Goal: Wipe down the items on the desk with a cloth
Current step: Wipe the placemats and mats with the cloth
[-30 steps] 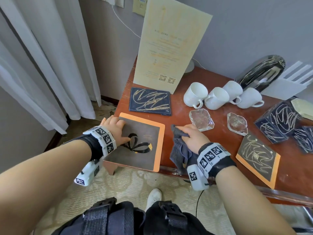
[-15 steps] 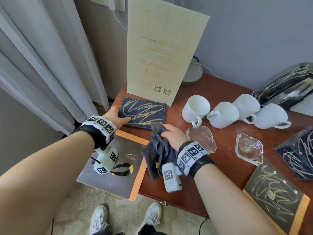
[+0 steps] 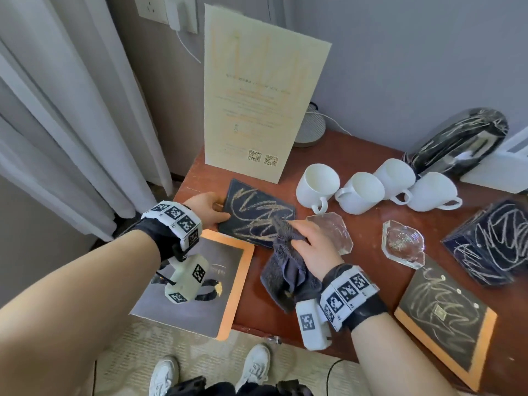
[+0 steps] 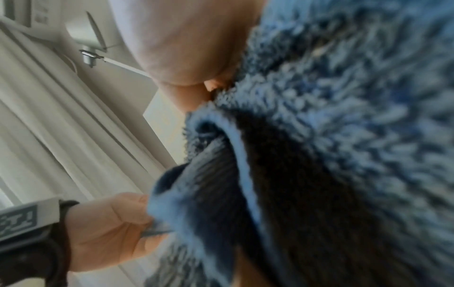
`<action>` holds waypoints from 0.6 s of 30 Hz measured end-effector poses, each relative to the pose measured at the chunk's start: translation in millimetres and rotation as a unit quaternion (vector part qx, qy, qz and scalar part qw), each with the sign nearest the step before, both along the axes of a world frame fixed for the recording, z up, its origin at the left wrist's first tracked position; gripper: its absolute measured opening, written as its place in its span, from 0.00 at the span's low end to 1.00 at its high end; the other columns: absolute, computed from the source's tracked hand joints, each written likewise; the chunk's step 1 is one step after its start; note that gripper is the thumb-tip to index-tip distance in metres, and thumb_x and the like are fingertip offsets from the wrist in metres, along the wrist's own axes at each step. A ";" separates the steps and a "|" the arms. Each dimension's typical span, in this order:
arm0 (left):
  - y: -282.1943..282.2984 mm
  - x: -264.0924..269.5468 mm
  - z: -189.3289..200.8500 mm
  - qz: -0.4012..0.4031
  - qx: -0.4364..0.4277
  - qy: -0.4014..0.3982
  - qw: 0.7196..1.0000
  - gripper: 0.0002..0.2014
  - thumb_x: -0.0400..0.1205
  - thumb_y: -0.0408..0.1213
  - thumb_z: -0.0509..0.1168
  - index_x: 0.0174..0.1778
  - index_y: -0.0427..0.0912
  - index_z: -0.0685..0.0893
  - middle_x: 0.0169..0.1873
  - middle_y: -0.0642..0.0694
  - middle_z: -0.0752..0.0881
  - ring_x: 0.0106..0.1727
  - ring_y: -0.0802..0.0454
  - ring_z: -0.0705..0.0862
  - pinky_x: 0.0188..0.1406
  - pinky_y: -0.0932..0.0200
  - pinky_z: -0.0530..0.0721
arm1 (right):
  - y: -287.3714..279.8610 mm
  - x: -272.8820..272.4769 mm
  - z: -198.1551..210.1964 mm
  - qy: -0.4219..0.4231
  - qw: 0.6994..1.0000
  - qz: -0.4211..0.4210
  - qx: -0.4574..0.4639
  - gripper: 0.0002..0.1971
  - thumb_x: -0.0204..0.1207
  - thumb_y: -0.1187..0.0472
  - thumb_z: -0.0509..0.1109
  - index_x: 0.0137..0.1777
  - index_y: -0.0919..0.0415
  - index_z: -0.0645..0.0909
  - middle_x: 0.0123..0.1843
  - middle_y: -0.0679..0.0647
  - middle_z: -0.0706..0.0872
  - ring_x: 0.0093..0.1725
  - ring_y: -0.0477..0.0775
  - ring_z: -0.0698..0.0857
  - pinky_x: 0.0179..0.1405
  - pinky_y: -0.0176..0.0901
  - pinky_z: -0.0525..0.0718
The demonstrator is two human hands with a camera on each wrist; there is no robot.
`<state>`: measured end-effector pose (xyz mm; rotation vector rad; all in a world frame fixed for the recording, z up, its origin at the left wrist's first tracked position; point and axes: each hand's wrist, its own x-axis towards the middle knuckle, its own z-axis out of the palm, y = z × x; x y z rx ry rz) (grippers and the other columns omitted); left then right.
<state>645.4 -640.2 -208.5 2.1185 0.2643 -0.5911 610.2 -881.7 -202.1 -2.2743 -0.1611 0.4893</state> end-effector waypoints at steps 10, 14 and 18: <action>17.0 -31.1 -0.3 -0.026 -0.119 0.020 0.992 0.07 0.81 0.25 0.63 0.54 0.35 0.78 0.51 0.40 0.83 0.49 0.46 0.82 0.36 0.66 0.86 | -53.6 -85.9 21.1 -0.040 0.981 -0.109 -0.157 0.20 0.80 0.68 0.60 0.70 0.54 0.75 0.70 0.49 0.73 0.68 0.51 0.74 0.61 0.33 0.66; 6.4 -39.5 16.2 0.000 -0.247 0.051 0.968 0.10 0.81 0.19 0.58 0.44 0.38 0.77 0.41 0.41 0.84 0.38 0.50 0.86 0.30 0.66 0.87 | -60.5 -107.9 24.9 -0.080 0.971 -0.172 -0.145 0.19 0.79 0.70 0.61 0.69 0.58 0.76 0.68 0.53 0.75 0.67 0.51 0.74 0.60 0.30 0.63; -13.4 -54.9 5.6 -0.092 -0.163 0.058 0.981 0.08 0.81 0.23 0.61 0.48 0.40 0.78 0.48 0.38 0.85 0.48 0.44 0.86 0.50 0.49 0.87 | -81.8 -111.9 22.6 -0.089 0.969 -0.167 -0.160 0.19 0.78 0.70 0.63 0.69 0.60 0.76 0.67 0.55 0.75 0.67 0.54 0.74 0.62 0.32 0.63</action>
